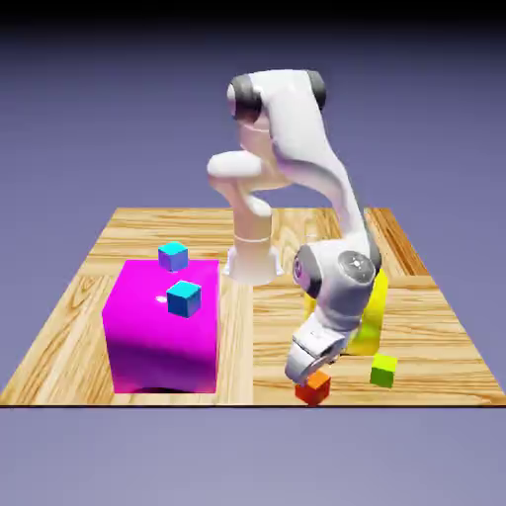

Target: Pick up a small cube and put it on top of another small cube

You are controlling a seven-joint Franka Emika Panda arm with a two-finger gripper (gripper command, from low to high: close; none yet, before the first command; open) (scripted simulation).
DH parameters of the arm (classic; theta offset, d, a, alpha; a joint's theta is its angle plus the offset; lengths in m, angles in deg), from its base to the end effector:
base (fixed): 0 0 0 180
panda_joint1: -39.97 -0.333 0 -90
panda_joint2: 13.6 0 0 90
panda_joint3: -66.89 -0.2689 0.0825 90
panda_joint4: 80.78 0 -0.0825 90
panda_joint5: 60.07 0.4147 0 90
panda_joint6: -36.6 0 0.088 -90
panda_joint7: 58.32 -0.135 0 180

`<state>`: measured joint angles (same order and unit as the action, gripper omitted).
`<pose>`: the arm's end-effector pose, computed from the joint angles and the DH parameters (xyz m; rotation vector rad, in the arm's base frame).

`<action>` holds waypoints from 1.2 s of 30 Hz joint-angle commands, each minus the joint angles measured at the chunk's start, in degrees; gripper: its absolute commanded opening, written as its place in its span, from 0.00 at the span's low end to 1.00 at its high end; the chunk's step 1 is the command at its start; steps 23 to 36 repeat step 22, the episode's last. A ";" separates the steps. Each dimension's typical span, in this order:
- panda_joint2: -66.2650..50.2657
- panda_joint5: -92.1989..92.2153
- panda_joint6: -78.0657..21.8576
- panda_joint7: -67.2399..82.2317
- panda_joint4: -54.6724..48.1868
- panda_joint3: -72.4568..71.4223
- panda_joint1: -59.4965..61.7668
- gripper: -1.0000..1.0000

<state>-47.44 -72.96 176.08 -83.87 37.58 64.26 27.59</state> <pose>0.5232 0.1391 0.0315 2.9614 -0.0023 -0.2528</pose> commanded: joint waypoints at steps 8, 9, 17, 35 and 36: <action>9.10 -0.67 -11.43 3.23 -2.17 -5.96 -4.81 0.00; 9.80 -1.63 -12.80 4.03 -2.77 -7.87 -6.88 0.00; 4.44 -5.99 -6.57 3.05 -1.60 -8.62 -10.34 1.00; 10.79 -2.99 -14.74 5.17 -3.63 -10.58 -9.82 1.00; 10.79 -2.99 -14.74 5.17 -3.63 -10.58 -9.82 1.00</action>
